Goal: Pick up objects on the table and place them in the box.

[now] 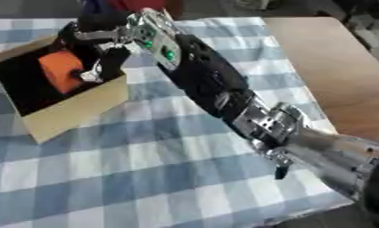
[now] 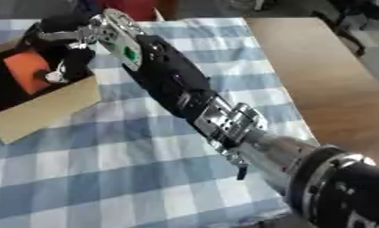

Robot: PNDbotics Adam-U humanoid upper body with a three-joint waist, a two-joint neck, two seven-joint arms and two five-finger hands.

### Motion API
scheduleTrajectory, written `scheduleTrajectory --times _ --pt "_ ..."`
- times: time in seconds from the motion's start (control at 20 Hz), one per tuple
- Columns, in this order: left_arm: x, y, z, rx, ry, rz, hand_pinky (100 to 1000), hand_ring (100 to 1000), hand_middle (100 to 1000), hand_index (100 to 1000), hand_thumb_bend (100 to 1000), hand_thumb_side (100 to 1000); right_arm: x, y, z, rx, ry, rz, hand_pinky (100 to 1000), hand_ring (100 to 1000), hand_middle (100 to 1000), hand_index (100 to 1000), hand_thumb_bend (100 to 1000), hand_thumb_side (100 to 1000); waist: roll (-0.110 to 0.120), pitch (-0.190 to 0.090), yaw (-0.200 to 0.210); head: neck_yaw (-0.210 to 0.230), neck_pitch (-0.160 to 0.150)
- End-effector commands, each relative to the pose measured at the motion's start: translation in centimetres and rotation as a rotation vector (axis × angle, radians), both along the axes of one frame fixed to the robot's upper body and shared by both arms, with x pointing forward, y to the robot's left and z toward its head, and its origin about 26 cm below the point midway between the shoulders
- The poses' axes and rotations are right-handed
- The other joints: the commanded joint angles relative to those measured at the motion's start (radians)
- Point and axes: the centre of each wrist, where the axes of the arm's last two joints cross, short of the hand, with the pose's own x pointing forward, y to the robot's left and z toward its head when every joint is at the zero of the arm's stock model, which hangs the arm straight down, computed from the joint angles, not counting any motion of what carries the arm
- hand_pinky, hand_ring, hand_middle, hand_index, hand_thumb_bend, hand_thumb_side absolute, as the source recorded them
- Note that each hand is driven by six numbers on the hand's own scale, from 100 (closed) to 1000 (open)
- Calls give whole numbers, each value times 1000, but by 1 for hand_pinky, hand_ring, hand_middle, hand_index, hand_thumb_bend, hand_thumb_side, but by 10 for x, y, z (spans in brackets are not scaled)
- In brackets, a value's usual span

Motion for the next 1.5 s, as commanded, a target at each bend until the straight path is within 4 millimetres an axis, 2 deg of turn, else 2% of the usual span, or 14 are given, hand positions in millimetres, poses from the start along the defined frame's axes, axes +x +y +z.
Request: scheduleTrajectory --times 0.05,0.1,0.2,0.7,0.9,1.1,1.3,1.5 --pt "-2 2 8 2 -30 6 639 592 580 746 100 596 0 -2 9 -31 -7 -2 815 844 856 1000 583 596 11 -16 -2 -2 -13" --pt "-2 2 8 2 -30 6 639 592 580 746 100 595 0 -2 9 -35 -6 -5 818 848 876 1000 635 592 12 -15 -3 -3 -13" --pt "-2 3 8 2 -30 7 639 592 580 746 100 595 -1 -2 10 -42 -11 -14 818 848 884 1000 669 589 13 -15 -4 -4 -13" --pt "-2 4 7 0 -30 10 637 591 579 745 100 593 -1 -7 12 4 -43 -28 813 842 880 1000 672 598 16 -18 -10 -6 -13" --pt "-3 4 6 2 -25 10 636 590 578 745 100 592 -4 -13 25 90 -116 -36 808 833 868 1000 644 617 18 -23 -15 -3 -13" --pt "-3 5 4 4 -15 15 641 588 576 744 100 591 -12 -22 47 183 -215 -32 802 822 852 1000 625 632 21 -29 -23 7 -17" --pt "-4 7 1 10 -2 27 635 586 573 742 100 595 -23 -34 68 309 -317 -37 789 803 832 1000 581 646 27 -33 -39 61 -39" --pt "-5 10 -4 14 21 46 634 583 569 739 100 601 -30 -42 75 409 -354 -63 781 793 825 1000 556 639 37 -33 -58 192 -83"
